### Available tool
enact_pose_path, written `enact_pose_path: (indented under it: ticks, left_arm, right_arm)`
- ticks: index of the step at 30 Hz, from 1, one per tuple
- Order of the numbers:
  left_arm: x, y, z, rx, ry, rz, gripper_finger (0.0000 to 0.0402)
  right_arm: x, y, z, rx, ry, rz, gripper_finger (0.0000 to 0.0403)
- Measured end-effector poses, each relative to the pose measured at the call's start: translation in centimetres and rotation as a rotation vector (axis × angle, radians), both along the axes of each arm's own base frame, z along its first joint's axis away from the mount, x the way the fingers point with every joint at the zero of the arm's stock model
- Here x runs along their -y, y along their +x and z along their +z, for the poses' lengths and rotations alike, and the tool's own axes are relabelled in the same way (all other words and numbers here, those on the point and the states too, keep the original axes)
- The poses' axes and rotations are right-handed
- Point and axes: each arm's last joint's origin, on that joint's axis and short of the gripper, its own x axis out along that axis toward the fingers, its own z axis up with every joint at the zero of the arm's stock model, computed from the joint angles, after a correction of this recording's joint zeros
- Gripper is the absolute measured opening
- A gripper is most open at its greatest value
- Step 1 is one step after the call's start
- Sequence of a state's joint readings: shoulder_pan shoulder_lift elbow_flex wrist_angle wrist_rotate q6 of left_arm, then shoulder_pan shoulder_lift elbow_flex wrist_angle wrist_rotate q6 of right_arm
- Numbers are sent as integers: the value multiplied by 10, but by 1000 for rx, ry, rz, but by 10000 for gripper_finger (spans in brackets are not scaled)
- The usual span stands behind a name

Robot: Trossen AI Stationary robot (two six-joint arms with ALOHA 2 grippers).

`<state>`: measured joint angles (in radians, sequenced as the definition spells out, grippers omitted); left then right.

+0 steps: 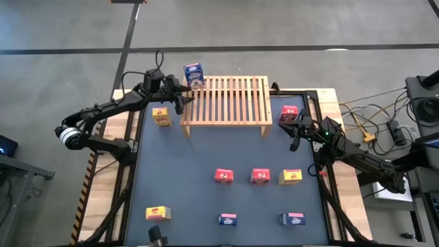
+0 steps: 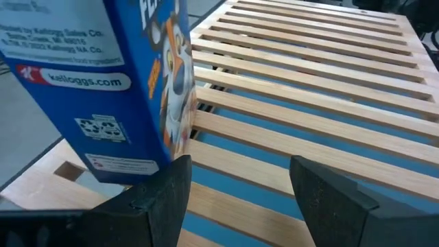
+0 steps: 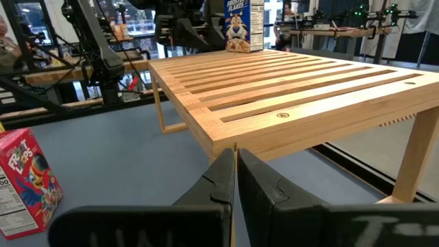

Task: Stack cereal on shelf
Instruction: Put the top blue cereal box on the shelf

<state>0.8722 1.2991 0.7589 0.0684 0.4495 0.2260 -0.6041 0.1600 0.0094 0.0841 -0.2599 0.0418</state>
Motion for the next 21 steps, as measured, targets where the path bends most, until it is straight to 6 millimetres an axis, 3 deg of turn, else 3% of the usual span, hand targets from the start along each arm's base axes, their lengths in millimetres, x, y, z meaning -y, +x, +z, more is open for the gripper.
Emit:
enact_pose_path:
  ticks: [21]
  left_arm:
    - [0, -2, -2, -45, 1, 65, 231]
  right_arm:
    - [0, 0, 0, 0, 0, 0, 9]
